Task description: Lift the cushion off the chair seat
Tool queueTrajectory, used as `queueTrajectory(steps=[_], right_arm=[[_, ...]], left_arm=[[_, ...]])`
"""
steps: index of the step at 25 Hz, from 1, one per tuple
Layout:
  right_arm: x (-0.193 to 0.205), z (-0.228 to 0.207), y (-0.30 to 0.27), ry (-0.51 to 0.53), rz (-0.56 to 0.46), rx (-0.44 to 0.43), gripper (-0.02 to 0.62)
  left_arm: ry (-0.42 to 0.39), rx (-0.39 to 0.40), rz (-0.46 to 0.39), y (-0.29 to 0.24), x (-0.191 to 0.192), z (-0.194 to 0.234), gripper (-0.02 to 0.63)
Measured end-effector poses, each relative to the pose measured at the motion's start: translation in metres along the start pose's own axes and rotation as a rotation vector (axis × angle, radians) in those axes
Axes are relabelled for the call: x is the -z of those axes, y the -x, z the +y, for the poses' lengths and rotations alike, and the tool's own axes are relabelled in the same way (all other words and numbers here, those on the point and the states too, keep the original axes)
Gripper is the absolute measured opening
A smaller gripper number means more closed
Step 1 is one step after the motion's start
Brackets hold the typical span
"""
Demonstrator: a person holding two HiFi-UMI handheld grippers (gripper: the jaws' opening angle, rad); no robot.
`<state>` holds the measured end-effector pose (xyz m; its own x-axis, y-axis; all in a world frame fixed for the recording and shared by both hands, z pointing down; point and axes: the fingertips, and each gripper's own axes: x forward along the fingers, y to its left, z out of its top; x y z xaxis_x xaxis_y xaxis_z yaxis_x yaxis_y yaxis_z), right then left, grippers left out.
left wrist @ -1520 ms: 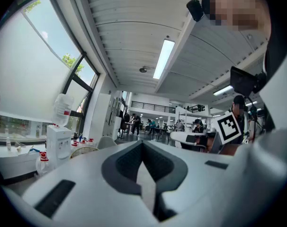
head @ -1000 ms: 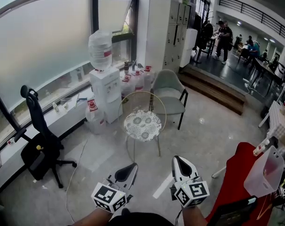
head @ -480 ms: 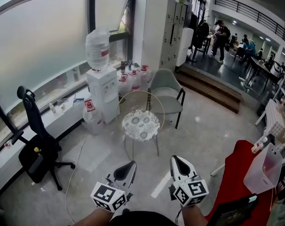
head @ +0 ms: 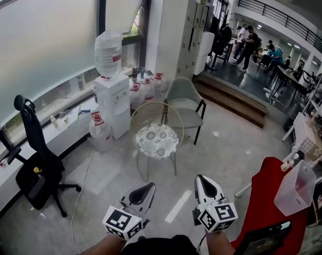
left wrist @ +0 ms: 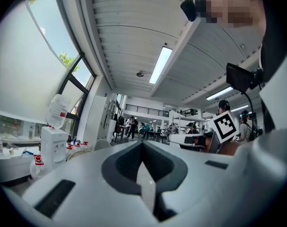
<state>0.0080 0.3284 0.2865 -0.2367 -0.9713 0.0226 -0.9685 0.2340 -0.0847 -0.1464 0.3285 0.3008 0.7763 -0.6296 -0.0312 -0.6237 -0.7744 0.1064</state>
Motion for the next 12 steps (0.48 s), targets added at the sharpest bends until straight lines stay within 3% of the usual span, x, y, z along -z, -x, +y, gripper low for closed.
queueTrajectory(steps=[12], right_arm=[[0.007, 0.012, -0.016, 0.001, 0.021, 0.001, 0.010]], left_arm=[[0.028, 0.021, 0.035, -0.004, 0.014, 0.023, 0.008]])
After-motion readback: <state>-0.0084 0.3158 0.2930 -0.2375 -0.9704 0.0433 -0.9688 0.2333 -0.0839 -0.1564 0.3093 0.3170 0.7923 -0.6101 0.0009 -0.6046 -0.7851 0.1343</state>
